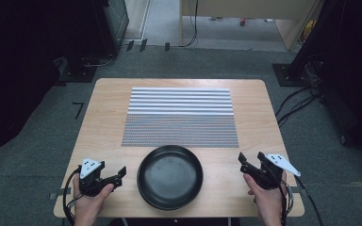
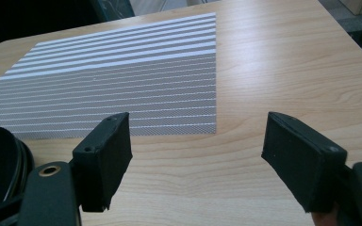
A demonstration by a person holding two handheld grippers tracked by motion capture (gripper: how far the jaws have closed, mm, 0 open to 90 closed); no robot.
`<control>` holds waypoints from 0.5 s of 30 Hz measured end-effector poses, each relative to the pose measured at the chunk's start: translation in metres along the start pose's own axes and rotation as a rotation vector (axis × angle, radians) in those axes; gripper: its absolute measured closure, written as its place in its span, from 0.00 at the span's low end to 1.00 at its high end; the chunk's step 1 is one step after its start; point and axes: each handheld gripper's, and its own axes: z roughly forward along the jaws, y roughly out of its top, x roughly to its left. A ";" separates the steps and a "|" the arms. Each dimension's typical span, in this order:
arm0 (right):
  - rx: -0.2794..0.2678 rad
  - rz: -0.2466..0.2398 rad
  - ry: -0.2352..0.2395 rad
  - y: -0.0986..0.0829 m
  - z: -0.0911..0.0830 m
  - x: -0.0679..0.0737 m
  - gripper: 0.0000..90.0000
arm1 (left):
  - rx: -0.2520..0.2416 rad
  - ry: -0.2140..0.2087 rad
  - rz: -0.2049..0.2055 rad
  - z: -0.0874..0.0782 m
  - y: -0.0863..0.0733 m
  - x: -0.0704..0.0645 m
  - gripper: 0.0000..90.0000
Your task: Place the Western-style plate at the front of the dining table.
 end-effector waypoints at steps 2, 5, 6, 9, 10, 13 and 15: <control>0.005 -0.001 0.010 -0.001 0.000 0.005 0.28 | -0.001 -0.011 0.004 0.000 0.000 -0.004 0.15; 0.008 -0.007 0.046 -0.002 0.001 0.012 0.33 | -0.001 -0.038 0.014 -0.001 0.001 -0.009 0.15; 0.008 -0.007 0.057 -0.003 0.001 0.014 0.35 | -0.001 -0.046 0.014 -0.001 0.001 -0.012 0.15; 0.002 -0.011 0.085 -0.005 0.001 0.020 0.41 | 0.004 -0.059 0.018 0.000 0.001 -0.016 0.15; 0.008 -0.009 0.095 -0.006 0.002 0.022 0.41 | 0.005 -0.063 0.020 0.000 0.000 -0.018 0.15; 0.022 -0.014 0.123 -0.009 0.004 0.028 0.47 | 0.011 -0.070 0.026 0.001 0.000 -0.021 0.15; 0.021 -0.019 0.132 -0.011 0.005 0.032 0.50 | 0.013 -0.077 0.026 0.001 0.000 -0.023 0.15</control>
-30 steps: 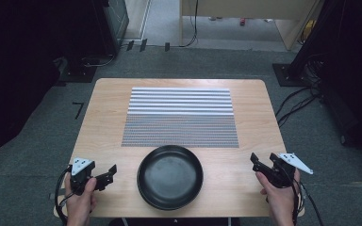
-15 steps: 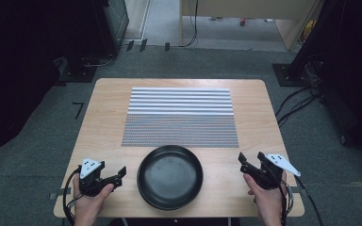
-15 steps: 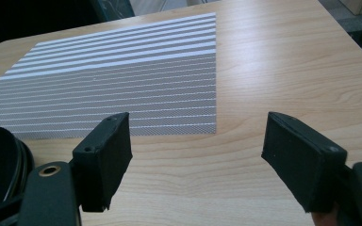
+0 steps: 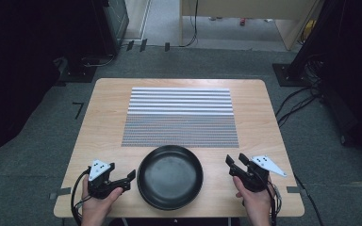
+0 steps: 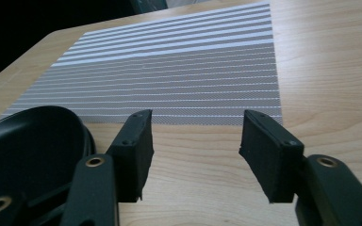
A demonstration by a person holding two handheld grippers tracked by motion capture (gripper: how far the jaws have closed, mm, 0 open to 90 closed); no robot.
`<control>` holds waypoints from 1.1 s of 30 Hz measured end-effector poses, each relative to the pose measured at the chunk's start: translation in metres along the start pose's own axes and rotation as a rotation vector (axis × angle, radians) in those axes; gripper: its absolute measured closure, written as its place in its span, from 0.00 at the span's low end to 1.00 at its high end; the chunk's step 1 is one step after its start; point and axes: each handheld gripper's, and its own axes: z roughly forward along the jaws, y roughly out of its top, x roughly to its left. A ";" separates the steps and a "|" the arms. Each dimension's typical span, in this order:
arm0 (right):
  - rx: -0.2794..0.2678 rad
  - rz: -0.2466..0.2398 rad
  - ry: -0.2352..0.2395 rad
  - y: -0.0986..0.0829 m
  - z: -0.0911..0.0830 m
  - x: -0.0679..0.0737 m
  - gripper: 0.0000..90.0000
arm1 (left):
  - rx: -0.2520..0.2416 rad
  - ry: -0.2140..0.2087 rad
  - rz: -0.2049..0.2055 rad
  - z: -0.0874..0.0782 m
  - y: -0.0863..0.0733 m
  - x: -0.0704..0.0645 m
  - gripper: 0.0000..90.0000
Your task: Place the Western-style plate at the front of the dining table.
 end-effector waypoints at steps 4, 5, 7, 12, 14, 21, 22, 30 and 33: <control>-0.007 -0.018 0.017 -0.003 0.004 0.010 0.55 | 0.006 -0.018 0.001 0.001 0.001 -0.004 0.15; 0.000 -0.020 0.025 -0.004 0.005 0.013 0.55 | 0.005 -0.025 0.001 0.001 0.001 -0.006 0.15; 0.002 -0.025 0.033 -0.005 0.006 0.016 0.56 | 0.004 -0.030 -0.001 0.002 0.001 -0.007 0.15; 0.006 -0.063 0.060 -0.011 0.011 0.034 0.57 | 0.010 -0.050 -0.005 0.003 0.001 -0.012 0.15; -0.002 -0.062 0.065 -0.012 0.012 0.038 0.57 | 0.011 -0.057 -0.007 0.003 0.000 -0.014 0.16; 0.034 -0.024 0.111 -0.016 0.017 0.047 0.55 | 0.036 -0.061 0.000 0.008 -0.001 -0.023 0.17; 0.033 -0.029 0.112 -0.016 0.017 0.049 0.55 | 0.038 -0.058 -0.001 0.009 -0.001 -0.024 0.19; 0.045 -0.019 0.148 -0.021 0.020 0.060 0.65 | 0.060 -0.066 0.009 0.013 -0.004 -0.031 0.30; 0.073 -0.031 0.163 -0.024 0.023 0.065 0.71 | 0.062 -0.069 0.012 0.014 -0.004 -0.032 0.34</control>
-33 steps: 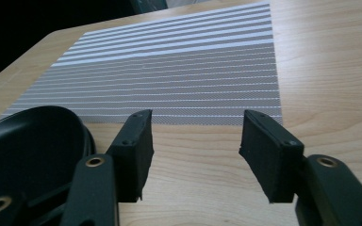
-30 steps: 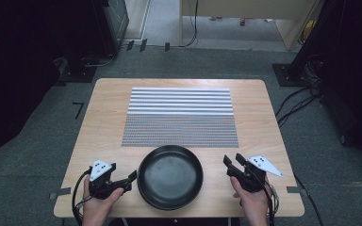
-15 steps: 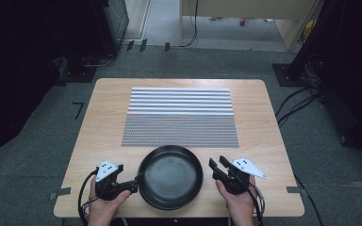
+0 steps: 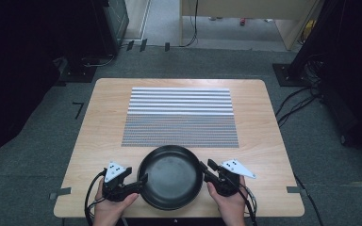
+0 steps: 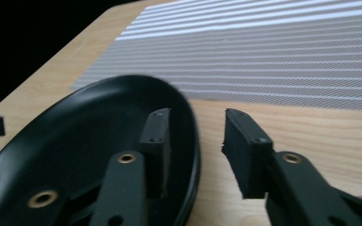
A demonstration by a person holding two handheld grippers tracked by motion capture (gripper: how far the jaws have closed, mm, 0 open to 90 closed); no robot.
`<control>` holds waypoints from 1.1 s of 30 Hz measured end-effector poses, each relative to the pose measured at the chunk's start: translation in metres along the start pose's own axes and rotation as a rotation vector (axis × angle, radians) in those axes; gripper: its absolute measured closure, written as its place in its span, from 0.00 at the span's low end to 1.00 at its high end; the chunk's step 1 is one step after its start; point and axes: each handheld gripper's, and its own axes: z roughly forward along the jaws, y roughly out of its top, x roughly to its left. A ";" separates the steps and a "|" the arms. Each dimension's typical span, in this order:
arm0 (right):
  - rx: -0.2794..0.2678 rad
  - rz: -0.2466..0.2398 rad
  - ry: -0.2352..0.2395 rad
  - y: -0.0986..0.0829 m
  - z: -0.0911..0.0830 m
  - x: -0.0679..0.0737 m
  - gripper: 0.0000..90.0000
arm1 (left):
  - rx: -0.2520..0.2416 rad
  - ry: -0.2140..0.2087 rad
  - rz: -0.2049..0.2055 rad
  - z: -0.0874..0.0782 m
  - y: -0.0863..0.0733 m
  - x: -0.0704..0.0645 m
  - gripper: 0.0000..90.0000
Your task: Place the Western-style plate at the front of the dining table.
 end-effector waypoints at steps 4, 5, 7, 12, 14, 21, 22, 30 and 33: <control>0.018 0.010 0.020 -0.002 0.002 0.005 0.74 | 0.005 -0.004 -0.001 0.001 -0.001 0.000 0.39; 0.023 0.011 0.023 -0.003 0.003 0.006 0.75 | 0.005 -0.002 0.000 0.001 -0.001 0.000 0.40; 0.031 0.022 0.033 -0.004 0.005 0.007 0.75 | 0.006 0.001 0.000 0.002 -0.002 0.000 0.43; 0.063 0.065 0.057 -0.006 0.007 0.008 0.80 | 0.021 -0.003 0.001 0.006 -0.003 -0.001 0.53; 0.071 0.076 0.051 -0.007 0.007 0.008 0.83 | 0.030 -0.001 0.011 0.007 -0.004 -0.001 0.57; 0.099 0.117 0.074 -0.009 0.007 0.004 0.91 | 0.038 0.020 0.006 0.009 -0.007 0.005 0.66; 0.099 0.117 0.074 -0.009 0.007 0.004 0.91 | 0.038 0.020 0.006 0.009 -0.007 0.005 0.66; 0.064 0.214 0.095 -0.011 0.004 -0.007 0.93 | 0.036 -0.023 -0.014 0.008 -0.008 0.011 0.69; 0.064 0.239 0.077 -0.010 0.002 -0.015 0.92 | 0.033 -0.028 -0.021 0.007 -0.008 0.012 0.69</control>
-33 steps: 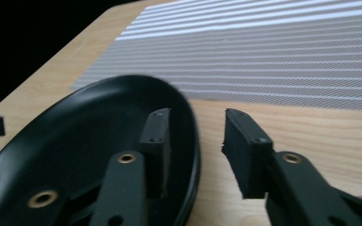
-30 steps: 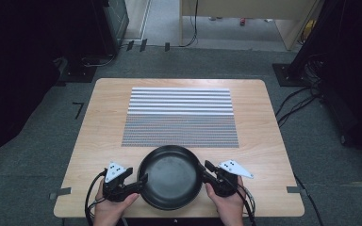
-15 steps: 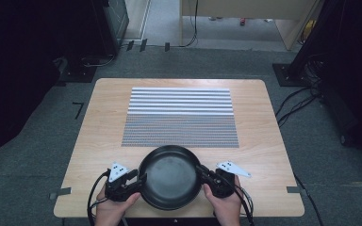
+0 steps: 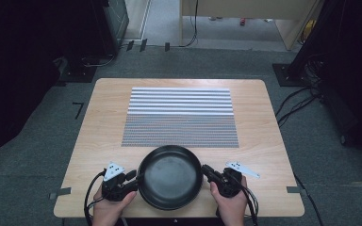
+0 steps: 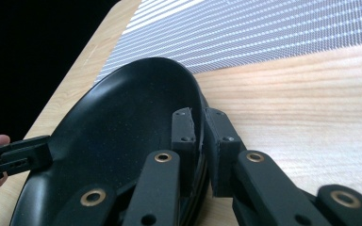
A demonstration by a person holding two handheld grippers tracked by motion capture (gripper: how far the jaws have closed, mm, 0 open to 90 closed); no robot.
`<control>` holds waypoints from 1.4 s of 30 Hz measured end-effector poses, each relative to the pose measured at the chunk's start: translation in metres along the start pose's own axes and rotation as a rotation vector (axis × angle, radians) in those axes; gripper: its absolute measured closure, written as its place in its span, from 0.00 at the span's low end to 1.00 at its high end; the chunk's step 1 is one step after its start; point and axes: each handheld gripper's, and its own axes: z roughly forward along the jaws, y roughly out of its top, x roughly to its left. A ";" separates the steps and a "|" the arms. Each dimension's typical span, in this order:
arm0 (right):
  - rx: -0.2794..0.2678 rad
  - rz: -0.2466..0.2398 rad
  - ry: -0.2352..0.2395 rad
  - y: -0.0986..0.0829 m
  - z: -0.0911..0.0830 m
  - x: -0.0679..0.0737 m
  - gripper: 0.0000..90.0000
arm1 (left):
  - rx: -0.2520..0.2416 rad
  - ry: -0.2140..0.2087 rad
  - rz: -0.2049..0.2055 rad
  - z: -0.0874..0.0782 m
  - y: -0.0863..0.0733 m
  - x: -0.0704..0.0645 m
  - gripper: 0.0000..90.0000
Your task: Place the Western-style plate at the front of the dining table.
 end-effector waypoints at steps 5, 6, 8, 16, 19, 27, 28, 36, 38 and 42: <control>0.028 0.001 0.004 -0.003 0.003 -0.002 0.92 | 0.005 -0.011 0.004 0.000 -0.001 -0.001 0.69; 0.033 0.006 0.011 -0.003 0.003 -0.003 0.92 | 0.006 -0.012 0.004 0.001 -0.001 -0.001 0.69; 0.039 0.030 0.018 -0.004 0.005 -0.003 0.93 | 0.006 -0.018 0.003 0.001 -0.001 0.001 0.68; 0.050 0.073 0.052 -0.005 0.008 -0.004 0.95 | 0.016 -0.081 -0.042 0.003 -0.004 0.010 0.68; 0.051 0.080 0.059 -0.004 0.008 -0.005 0.95 | 0.015 -0.086 -0.045 0.002 -0.004 0.011 0.69; 0.043 0.102 0.062 -0.004 0.012 -0.006 0.95 | 0.008 -0.111 -0.087 0.000 -0.003 0.016 0.76; 0.043 0.106 0.063 -0.004 0.012 -0.006 0.95 | 0.010 -0.116 -0.092 0.000 -0.003 0.016 0.77; 0.061 0.120 0.082 -0.004 0.017 -0.004 0.95 | 0.011 -0.180 -0.183 0.000 -0.003 0.025 0.77; 0.078 0.126 0.085 -0.007 0.020 -0.002 0.95 | 0.010 -0.189 -0.193 -0.001 -0.003 0.026 0.78; 0.086 0.135 0.092 -0.007 0.021 -0.003 0.94 | 0.016 -0.193 -0.192 -0.003 -0.003 0.027 0.78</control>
